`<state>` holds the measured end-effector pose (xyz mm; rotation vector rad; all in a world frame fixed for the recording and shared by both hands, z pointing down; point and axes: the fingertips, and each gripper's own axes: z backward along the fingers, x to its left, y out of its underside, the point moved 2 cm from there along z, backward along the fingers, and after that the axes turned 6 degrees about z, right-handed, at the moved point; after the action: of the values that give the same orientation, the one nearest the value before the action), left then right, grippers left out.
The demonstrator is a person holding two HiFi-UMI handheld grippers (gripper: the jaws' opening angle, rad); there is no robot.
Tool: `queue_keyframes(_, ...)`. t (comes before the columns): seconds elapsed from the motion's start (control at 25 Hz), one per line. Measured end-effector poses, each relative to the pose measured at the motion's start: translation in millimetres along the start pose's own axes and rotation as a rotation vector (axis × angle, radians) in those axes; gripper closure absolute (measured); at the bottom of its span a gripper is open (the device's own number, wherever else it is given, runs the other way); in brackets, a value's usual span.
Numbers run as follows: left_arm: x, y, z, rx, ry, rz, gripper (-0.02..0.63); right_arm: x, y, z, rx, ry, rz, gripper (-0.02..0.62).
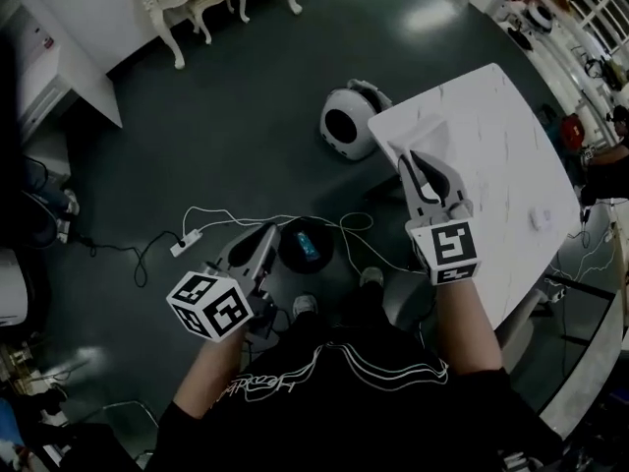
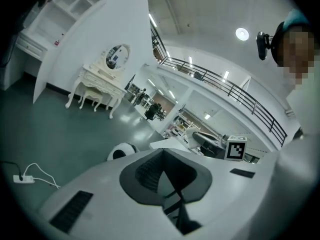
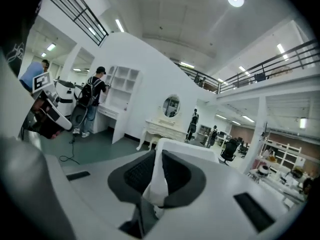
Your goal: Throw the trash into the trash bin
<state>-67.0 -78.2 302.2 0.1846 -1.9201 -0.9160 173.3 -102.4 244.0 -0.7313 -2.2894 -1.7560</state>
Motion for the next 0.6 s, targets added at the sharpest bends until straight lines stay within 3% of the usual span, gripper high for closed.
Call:
queue_keyframes(0.32, 92, 30, 48, 0.016, -0.107, 0.109, 0.601, 134, 4, -55, 0.035, -0.22, 0.002, 0.532)
queue_keyframes(0.6, 156, 91, 60, 0.091, -0.205, 0.181, 0.601, 214, 68, -83, 0.139, -0.354, -0.015, 0.532)
